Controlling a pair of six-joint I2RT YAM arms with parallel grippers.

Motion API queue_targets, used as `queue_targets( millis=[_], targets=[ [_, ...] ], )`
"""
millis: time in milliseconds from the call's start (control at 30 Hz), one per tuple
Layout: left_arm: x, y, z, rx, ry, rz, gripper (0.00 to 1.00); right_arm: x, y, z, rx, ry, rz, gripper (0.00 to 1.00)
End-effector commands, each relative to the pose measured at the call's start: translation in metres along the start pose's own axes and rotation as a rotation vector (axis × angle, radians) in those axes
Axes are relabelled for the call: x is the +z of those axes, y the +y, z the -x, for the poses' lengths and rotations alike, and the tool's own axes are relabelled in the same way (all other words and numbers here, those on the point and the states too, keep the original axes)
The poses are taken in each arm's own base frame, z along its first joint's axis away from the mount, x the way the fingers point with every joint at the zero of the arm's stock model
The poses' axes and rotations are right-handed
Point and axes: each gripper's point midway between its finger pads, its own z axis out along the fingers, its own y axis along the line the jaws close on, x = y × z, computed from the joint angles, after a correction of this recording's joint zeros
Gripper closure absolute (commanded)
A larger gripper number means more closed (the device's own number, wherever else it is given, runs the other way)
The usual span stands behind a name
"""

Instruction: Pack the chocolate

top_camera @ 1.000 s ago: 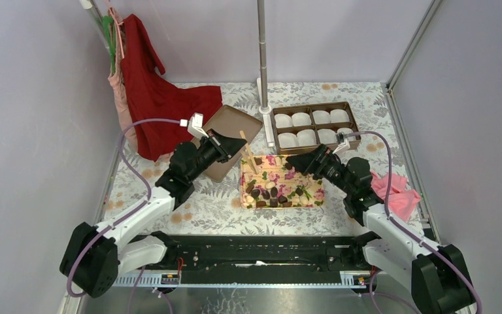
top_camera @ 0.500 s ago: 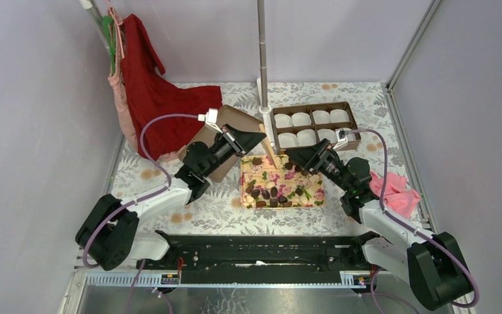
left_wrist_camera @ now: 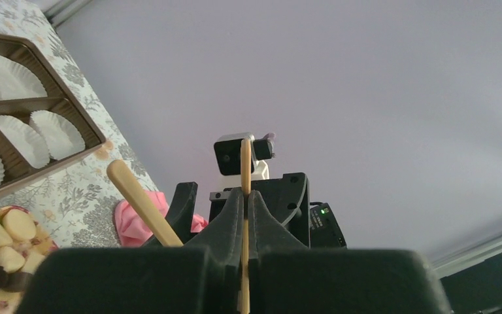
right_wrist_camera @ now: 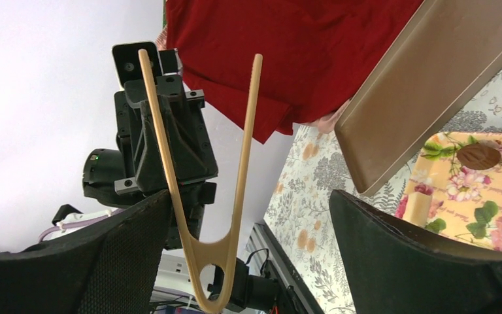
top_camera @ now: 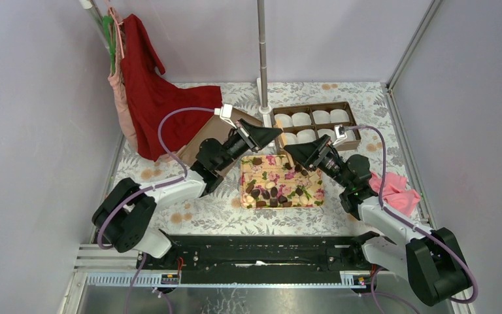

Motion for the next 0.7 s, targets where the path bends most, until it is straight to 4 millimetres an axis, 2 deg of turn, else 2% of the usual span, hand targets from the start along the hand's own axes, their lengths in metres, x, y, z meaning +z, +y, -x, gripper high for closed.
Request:
queue_targets(
  millis=[0,667],
  targets=[
    [0.011,-0.040,0.003,-0.007,-0.018,-0.155,1.00,0.005,0.042,0.011,-0.037,-0.013,0.134,0.05],
    [0.010,-0.038,-0.014,-0.049,0.026,-0.179,1.00,0.003,0.070,0.014,-0.060,-0.008,0.242,0.29]
  ],
)
